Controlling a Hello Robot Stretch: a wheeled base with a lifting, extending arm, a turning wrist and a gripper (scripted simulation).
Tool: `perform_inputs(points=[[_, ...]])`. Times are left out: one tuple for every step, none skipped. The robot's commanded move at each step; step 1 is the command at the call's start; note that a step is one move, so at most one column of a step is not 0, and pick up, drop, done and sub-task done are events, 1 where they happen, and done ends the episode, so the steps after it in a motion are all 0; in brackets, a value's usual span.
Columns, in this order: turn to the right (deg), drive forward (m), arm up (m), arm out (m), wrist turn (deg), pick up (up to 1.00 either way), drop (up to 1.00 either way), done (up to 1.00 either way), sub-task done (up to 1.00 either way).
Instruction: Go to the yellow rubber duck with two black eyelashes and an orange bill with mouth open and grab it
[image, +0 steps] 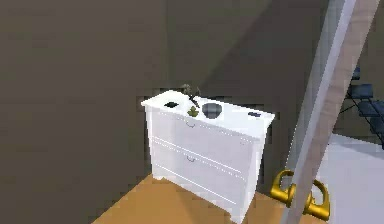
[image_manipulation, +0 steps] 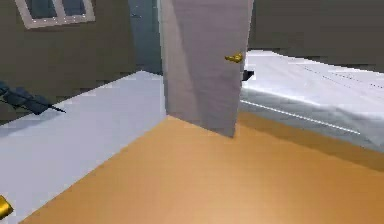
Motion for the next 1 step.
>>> perform_inputs(points=[[0.0, 0.6, 0.0, 0.0, 0.0, 0.0, 0.0, 0.0, 0.0]])
